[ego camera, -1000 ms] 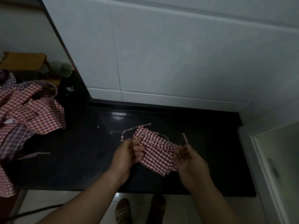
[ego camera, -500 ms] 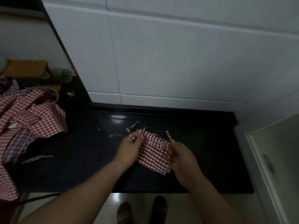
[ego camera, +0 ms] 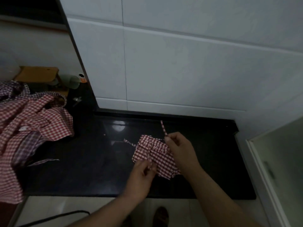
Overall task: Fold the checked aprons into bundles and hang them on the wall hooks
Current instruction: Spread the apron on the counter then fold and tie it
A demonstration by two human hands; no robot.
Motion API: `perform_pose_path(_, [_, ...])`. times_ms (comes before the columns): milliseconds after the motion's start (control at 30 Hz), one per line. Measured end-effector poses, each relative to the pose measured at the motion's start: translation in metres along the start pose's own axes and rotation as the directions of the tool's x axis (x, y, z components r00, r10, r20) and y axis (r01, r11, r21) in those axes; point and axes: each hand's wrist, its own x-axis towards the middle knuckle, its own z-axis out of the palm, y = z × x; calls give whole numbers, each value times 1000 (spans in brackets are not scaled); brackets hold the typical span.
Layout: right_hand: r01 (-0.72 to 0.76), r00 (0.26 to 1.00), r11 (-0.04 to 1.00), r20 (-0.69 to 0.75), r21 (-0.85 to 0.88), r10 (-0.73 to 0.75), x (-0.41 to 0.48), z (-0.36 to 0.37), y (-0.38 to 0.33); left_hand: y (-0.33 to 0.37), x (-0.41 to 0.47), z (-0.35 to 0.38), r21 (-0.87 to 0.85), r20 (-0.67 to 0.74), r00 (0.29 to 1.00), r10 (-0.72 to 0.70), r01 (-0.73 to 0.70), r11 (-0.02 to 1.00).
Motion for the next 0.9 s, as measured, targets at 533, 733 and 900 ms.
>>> perform_pose_path(533, [-280, 947, 912, -69, 299, 314, 38, 37, 40, 17, 69, 27, -987, 143, 783, -606, 157, -30])
perform_pose_path(733, [-149, 980, 941, -79, 305, 181, 60, 32, 12, 34, 85, 18, -876, 313, 851, -423, 430, 218])
perform_pose_path(900, [-111, 986, 945, -81, 306, 142, 62, 31, 15, 45, 76, 6, -678, 525, 756, -391, 650, 345])
